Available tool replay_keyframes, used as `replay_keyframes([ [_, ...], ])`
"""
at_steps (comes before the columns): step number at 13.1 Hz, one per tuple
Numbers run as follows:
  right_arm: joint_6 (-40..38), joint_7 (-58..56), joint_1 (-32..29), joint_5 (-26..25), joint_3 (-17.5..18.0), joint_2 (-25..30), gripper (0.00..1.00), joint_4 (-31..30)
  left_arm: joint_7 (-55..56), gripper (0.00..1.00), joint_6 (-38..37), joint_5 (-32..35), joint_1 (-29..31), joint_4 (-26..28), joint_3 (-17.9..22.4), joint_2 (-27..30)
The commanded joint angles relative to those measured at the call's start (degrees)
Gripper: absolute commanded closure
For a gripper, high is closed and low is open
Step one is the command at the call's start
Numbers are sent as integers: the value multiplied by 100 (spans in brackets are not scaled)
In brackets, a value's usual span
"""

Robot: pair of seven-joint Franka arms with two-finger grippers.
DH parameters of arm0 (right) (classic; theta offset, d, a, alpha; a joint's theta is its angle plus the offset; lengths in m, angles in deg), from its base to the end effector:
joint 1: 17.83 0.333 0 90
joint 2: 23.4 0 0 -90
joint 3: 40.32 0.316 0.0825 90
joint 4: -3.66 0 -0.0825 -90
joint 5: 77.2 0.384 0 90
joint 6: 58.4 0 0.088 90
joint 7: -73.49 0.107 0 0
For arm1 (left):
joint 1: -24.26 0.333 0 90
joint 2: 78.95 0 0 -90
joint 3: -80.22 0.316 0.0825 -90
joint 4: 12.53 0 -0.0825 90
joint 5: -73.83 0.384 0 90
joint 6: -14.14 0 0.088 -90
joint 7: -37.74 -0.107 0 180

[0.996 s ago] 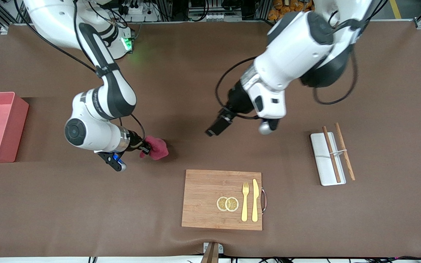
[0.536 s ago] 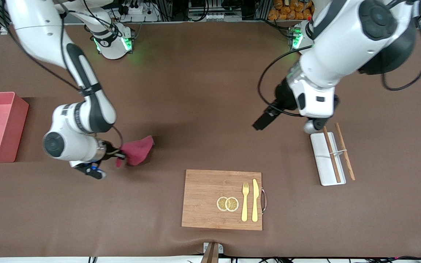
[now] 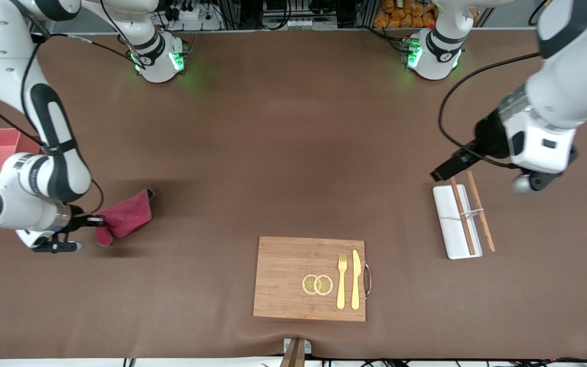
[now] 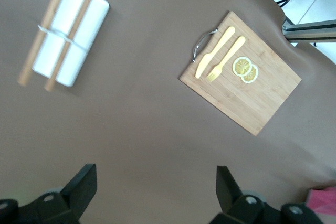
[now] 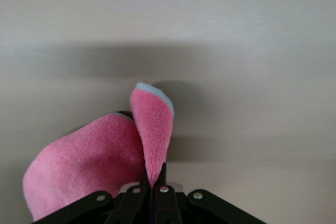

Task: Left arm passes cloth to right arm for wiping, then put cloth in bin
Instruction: 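Wipe the table with the cloth held in the right gripper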

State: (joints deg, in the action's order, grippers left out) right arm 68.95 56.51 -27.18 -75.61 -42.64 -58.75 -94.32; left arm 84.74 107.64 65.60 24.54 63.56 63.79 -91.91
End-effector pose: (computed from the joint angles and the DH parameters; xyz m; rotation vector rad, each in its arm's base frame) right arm 0.6494 -0.1308 0.2242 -3.1119 -0.1260 0.1577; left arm 0.6048 -0.1669 0.6185 2.8094 0.7937 -0.0499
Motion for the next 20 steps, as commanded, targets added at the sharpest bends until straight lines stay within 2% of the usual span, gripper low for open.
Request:
replay_keyframes([
  [1,-52,-918,-539,-771,126,-226,100,638,-681,0,-156,146,331,204,-45,276],
  [3,-44,-1804,-856,-1439,126,-271,100,1043,-1050,0,-296,564,385,178,-62,311],
  [6,271,-2160,-972,-1678,118,-305,100,1203,-1253,0,-420,779,394,187,-97,426],
  [8,685,-2029,-867,-1698,126,-533,100,1124,-2111,0,-429,770,359,300,103,557],
  [11,660,-513,-394,-1680,161,-640,100,870,-2817,0,-429,752,-219,827,1086,1031],
  [12,634,-47,-200,-1671,179,-640,100,808,-2993,0,-429,752,-291,898,1220,1050],
  [15,-67,1298,406,-1172,328,-596,100,728,-3249,0,-429,770,-265,846,1317,1050],
  [17,-210,2072,775,-925,494,-570,100,702,-3258,0,-429,770,-239,846,1318,1050],
  [20,-369,3450,1005,-555,1170,-569,100,719,-3232,0,-508,770,-230,864,1300,1076],
])
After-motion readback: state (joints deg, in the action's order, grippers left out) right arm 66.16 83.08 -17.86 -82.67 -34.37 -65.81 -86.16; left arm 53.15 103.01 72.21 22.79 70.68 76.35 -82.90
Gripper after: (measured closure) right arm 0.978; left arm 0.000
